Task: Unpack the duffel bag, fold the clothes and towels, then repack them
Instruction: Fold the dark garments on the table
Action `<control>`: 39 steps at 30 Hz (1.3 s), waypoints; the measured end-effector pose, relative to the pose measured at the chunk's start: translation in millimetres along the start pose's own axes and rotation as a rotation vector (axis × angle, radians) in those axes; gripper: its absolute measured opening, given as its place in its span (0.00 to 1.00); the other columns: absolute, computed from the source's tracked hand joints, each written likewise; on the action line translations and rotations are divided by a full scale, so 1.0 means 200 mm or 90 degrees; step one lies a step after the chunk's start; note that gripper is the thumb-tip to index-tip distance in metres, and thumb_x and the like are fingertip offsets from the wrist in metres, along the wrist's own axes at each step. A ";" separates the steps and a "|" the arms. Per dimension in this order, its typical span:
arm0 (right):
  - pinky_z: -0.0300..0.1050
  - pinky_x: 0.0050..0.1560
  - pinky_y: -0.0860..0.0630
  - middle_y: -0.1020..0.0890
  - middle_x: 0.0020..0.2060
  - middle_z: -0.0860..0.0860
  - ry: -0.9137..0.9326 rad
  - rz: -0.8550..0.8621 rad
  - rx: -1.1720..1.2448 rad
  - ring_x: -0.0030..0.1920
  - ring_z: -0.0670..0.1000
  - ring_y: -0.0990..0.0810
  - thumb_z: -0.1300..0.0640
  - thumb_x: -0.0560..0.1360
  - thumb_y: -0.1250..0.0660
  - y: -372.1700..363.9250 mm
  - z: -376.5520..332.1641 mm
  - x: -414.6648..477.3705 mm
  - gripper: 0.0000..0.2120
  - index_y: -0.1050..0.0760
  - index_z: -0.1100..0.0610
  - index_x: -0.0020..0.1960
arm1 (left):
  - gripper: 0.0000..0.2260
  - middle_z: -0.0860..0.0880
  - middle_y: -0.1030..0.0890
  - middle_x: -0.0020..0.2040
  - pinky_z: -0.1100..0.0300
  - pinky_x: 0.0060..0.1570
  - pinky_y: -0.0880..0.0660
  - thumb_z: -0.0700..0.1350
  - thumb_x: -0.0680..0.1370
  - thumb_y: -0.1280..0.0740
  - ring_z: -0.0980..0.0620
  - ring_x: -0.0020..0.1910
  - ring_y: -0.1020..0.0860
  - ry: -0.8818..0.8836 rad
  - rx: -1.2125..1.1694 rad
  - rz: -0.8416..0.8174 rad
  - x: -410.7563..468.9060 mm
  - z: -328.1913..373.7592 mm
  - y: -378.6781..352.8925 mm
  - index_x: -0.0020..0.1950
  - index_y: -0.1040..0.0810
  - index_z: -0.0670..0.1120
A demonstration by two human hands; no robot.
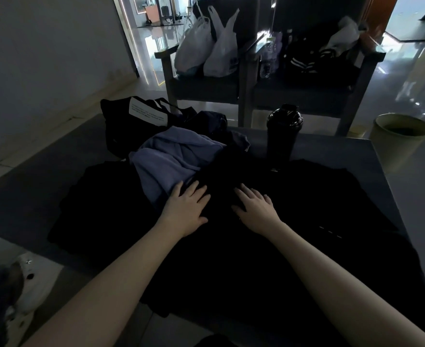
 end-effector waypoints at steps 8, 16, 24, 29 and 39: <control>0.56 0.75 0.53 0.43 0.76 0.47 -0.046 0.059 0.030 0.76 0.50 0.48 0.43 0.78 0.42 0.11 0.07 -0.50 0.27 0.40 0.50 0.74 | 0.25 0.51 0.48 0.78 0.47 0.74 0.59 0.56 0.82 0.46 0.51 0.77 0.52 -0.112 -0.118 0.055 -0.23 0.27 -0.01 0.77 0.44 0.50; 0.56 0.75 0.61 0.55 0.77 0.45 -0.143 0.015 -0.080 0.77 0.49 0.59 0.29 0.71 0.62 -0.08 0.28 -1.05 0.39 0.54 0.47 0.77 | 0.28 0.53 0.58 0.79 0.47 0.74 0.61 0.59 0.82 0.50 0.53 0.77 0.60 -0.047 -0.321 -0.048 -0.40 0.52 -0.20 0.79 0.55 0.51; 0.56 0.75 0.58 0.53 0.77 0.47 -0.163 0.061 -0.061 0.77 0.49 0.57 0.35 0.77 0.50 -0.02 0.38 -1.19 0.34 0.50 0.49 0.77 | 0.36 0.52 0.56 0.79 0.44 0.74 0.57 0.66 0.77 0.44 0.50 0.77 0.57 -0.045 -0.301 -0.048 -0.58 0.59 -0.19 0.78 0.52 0.52; 0.58 0.73 0.56 0.48 0.77 0.45 -0.200 0.045 -0.105 0.77 0.48 0.53 0.20 0.60 0.64 -0.02 0.41 -1.43 0.52 0.46 0.47 0.76 | 0.44 0.51 0.58 0.78 0.47 0.75 0.57 0.61 0.72 0.33 0.48 0.77 0.57 -0.063 -0.248 -0.069 -0.68 0.53 -0.27 0.79 0.56 0.52; 0.52 0.73 0.48 0.42 0.76 0.47 -0.113 0.038 -0.086 0.76 0.51 0.47 0.41 0.78 0.41 0.00 0.45 -1.59 0.28 0.40 0.48 0.75 | 0.15 0.51 0.26 0.65 0.55 0.61 0.29 0.42 0.77 0.34 0.49 0.61 0.26 -0.036 -0.347 0.058 -0.67 0.35 -0.20 0.63 0.23 0.48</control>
Point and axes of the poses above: each hand's wrist, its own x-axis towards the middle knuckle, its own y-axis out of the back of the hand, z = x × y, the point moved 4 cm from there along x, towards the middle knuckle
